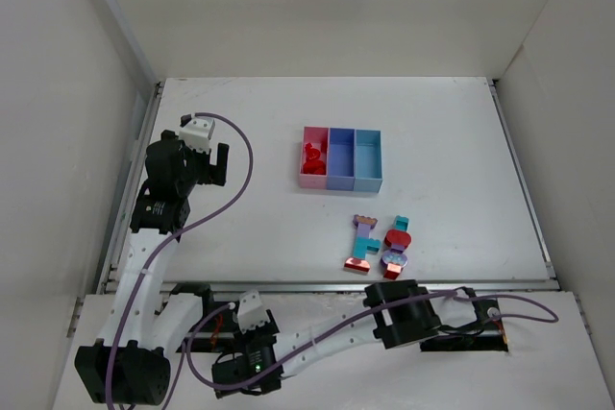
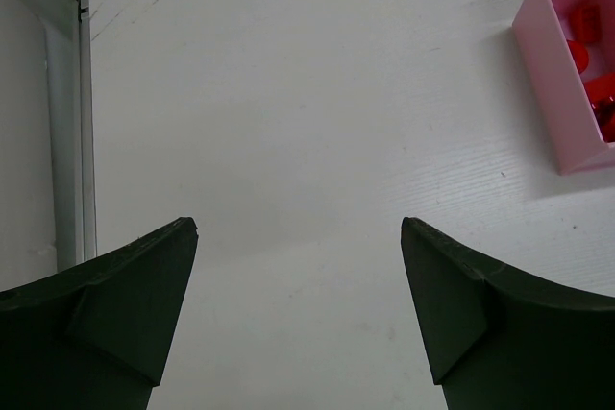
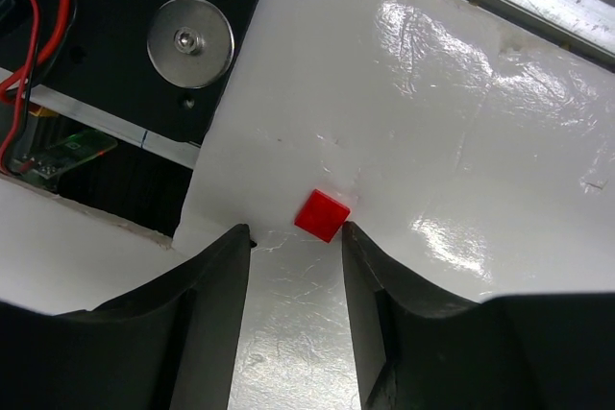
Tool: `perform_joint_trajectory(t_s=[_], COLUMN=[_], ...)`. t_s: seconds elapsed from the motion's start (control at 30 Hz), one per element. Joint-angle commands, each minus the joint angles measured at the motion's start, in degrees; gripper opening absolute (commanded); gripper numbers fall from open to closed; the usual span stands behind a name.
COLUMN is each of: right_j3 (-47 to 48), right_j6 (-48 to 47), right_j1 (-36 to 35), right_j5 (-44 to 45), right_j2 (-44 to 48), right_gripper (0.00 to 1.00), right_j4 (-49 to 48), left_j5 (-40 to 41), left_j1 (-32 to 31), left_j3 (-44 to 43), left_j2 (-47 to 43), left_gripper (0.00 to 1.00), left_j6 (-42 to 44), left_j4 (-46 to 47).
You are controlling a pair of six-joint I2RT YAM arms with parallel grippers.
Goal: Sort the legos into containers by color
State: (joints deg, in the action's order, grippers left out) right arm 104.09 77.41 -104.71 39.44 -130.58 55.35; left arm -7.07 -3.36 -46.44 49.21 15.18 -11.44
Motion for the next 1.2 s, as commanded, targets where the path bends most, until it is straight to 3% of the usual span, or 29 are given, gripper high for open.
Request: perform_joint_trajectory(t_s=[0.0,0.23,0.57,0.93,1.17], right_j3=[0.75,1.02,-6.79,-16.20,-18.05], right_j6=[-3.31,-6.39,-24.13,-32.40,-36.98], right_j1=[0.82,0.82,0.82,0.82,0.82], right_j5=[2.04,3.35,3.80,1.34,-0.94], right_j2=[-4.41,-3.01,4.63,16.49,19.23], right_gripper=[0.49,0.49,0.49,0.55,0.55], right_j4=[5.81,7.31,-5.77,-16.94,-21.60], left_j5=[0.04,0.04,1.18,0.65,-1.98], left_j1=[0.19,0.19,0.19,0.19,0.19], left_j3=[-0.23,-0.23,0.29,0.29,-0.23], left_j2=[-1.22,-1.22,-0.70,-0.70,-1.75], left_gripper=[0.85,0.85,0.85,0.85,0.85], left_j6=[0.46,0.99,0.46,-2.00,-0.77], left_j4=[1.25,1.25,1.25,0.10,-1.82])
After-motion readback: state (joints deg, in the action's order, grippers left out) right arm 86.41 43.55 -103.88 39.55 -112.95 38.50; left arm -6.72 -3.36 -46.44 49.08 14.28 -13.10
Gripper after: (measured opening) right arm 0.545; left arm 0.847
